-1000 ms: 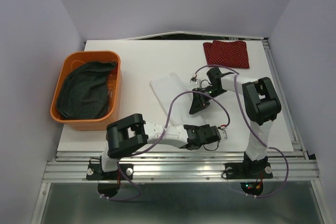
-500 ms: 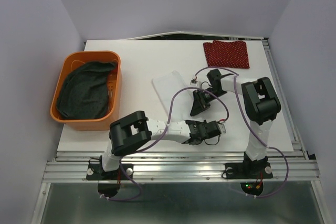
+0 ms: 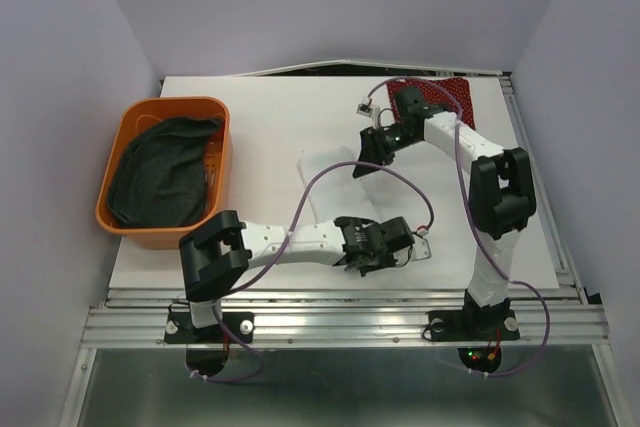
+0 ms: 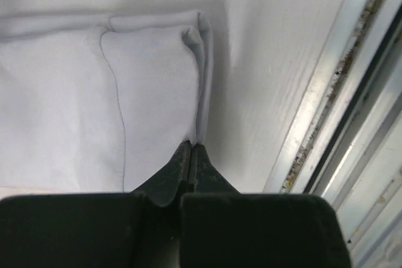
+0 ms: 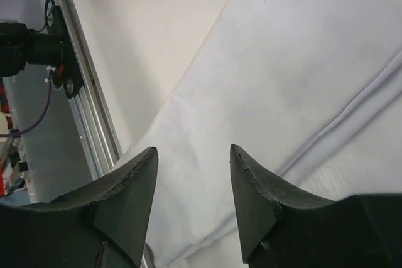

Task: Fold and stack the skirts
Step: Fold the skirt

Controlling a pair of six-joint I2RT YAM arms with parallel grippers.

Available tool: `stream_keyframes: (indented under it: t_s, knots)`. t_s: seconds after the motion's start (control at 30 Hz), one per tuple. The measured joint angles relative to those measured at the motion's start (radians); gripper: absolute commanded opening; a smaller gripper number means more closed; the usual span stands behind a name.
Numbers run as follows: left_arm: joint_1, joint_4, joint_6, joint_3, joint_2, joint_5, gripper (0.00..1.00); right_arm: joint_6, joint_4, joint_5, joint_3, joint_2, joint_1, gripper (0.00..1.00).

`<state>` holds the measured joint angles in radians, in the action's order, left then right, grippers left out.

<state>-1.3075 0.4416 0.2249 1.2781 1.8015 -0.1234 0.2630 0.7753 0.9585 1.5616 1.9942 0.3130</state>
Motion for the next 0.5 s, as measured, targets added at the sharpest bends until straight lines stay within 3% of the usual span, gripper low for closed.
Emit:
stream_keyframes:
  t_s: [0.2, 0.33, 0.5]
  knots:
    - [0.0, 0.085, 0.014, 0.027, -0.048, 0.122, 0.0, 0.019, -0.002, -0.019, 0.175, 0.08, 0.0, 0.56]
    - [0.001, 0.155, 0.036, 0.081, -0.075, 0.205, 0.0, 0.055, 0.002, -0.035, 0.234, 0.223, 0.0, 0.58]
    - [0.046, 0.238, 0.074, 0.219, -0.078, 0.339, 0.0, 0.105, 0.04, -0.004, 0.244, 0.346, -0.002, 0.5]
